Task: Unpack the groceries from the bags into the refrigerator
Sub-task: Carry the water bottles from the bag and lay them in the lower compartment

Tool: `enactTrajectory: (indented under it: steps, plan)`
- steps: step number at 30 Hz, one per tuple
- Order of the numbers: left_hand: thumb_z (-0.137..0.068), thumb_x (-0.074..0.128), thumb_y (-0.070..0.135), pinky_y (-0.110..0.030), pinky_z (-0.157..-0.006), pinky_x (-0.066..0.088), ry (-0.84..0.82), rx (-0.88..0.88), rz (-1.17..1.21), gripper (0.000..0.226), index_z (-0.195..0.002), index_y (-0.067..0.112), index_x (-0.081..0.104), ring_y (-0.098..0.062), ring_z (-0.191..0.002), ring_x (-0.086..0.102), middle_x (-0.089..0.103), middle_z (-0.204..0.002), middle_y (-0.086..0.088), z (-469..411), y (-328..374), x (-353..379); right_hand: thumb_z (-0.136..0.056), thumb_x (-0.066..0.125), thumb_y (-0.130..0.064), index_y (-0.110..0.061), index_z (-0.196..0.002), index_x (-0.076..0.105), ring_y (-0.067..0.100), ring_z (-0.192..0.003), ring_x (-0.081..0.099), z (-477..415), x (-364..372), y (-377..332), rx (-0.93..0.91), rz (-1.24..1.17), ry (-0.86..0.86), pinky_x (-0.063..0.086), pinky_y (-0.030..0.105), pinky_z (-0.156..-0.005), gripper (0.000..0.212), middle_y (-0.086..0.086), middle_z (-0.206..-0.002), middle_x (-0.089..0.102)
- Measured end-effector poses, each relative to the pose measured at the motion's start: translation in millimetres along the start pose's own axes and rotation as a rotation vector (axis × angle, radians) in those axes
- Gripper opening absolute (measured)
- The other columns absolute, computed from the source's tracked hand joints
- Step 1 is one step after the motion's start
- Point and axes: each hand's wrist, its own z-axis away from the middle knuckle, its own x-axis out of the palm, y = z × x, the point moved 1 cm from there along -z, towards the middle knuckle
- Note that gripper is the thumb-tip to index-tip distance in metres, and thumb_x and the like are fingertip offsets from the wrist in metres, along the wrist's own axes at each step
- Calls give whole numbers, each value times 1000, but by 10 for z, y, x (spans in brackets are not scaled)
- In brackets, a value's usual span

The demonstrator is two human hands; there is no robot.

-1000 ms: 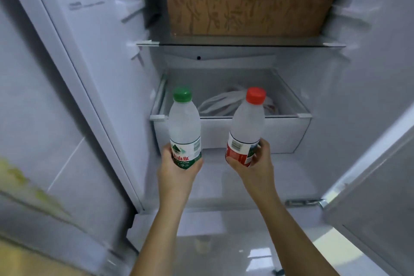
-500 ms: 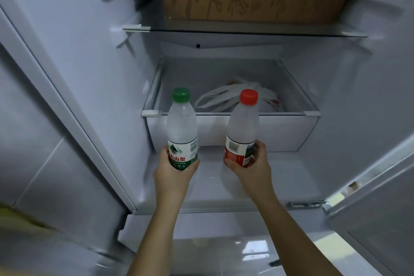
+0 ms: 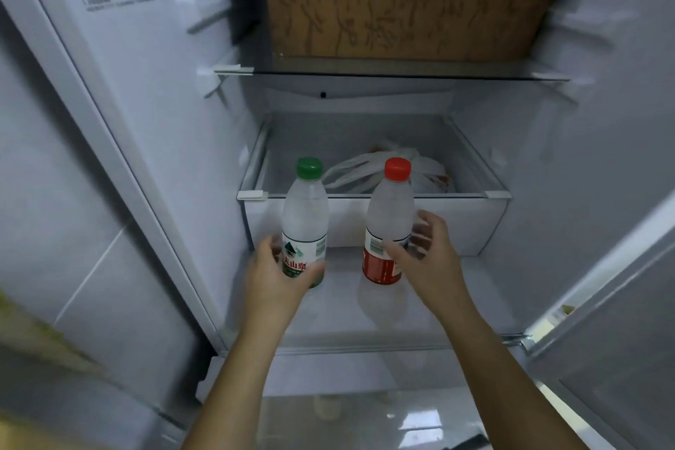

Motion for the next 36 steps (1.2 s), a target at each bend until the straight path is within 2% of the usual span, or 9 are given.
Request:
enactTrajectory:
  steps: [3,7,11,14,17,23,26,31,36]
  plan:
    - [-69,85,36,-25,-90,39,83,100,-45,85,-139,16,42,-18,-120,51,53,-131,-1,-32,294,-197,-86,73,-29,-24,-146,34,11,-117,52,-123,-117,-339,-92,7,61,47,30,-97,73,-8,-131,51]
    - [-71,82,41,-31,-101,40,79,193,-75,88,-144,20,37,-17,-127,48,50,-141,0,-178,701,-337,-89,70,-34,-23,-147,35,7,-120,48,-339,-85,-668,-148,3,17,41,25,-99,69,-11,-130,51]
    - [-72,81,42,-34,-103,43,18,249,-138,85,-143,19,41,-18,-126,51,53,-140,-1,-356,920,-353,-91,66,-32,-22,-118,61,10,-107,59,-427,-9,-731,-160,58,-124,43,15,-80,29,-12,-106,63]
    - [-72,82,41,-32,-97,47,-54,248,-187,75,-135,16,50,-17,-117,57,60,-131,-2,-481,989,-314,-91,66,-30,-18,-114,66,3,-95,58,-437,-32,-727,-178,68,-135,40,5,-71,26,-8,-103,66]
    - [-76,79,41,-26,-81,45,-108,248,-280,51,-117,15,64,-19,-104,59,65,-110,-1,-539,1038,-275,-91,66,-31,-17,-114,67,2,-94,58,-431,-73,-724,-196,78,-132,41,7,-74,26,-6,-106,67]
    - [-79,76,39,-23,-55,36,24,360,-240,24,-86,18,68,-13,-67,52,57,-67,8,-302,1127,-406,-91,66,-32,-18,-115,67,7,-99,60,-465,-76,-687,-189,60,-120,43,13,-77,27,-5,-107,68]
    - [-79,77,37,-24,-68,46,130,463,-111,16,-85,27,66,-19,-81,62,69,-82,-2,-72,1389,-664,-92,65,-33,-19,-116,65,6,-98,59,-470,-60,-677,-168,38,-132,42,14,-74,27,-7,-106,67]
    - [-80,75,30,-22,-84,51,173,725,164,24,-102,25,67,-6,-97,65,70,-100,15,202,1802,-1007,-93,64,-31,-18,-116,64,12,-99,59,-469,-42,-671,-150,8,-118,41,16,-70,26,-3,-107,67]
    - [-82,75,22,-20,-94,46,110,936,57,37,-115,10,66,-2,-107,60,66,-113,10,181,1530,-786,-94,63,-32,-17,-119,64,14,-103,59,-453,-53,-663,-164,10,-128,42,18,-73,29,-2,-110,67]
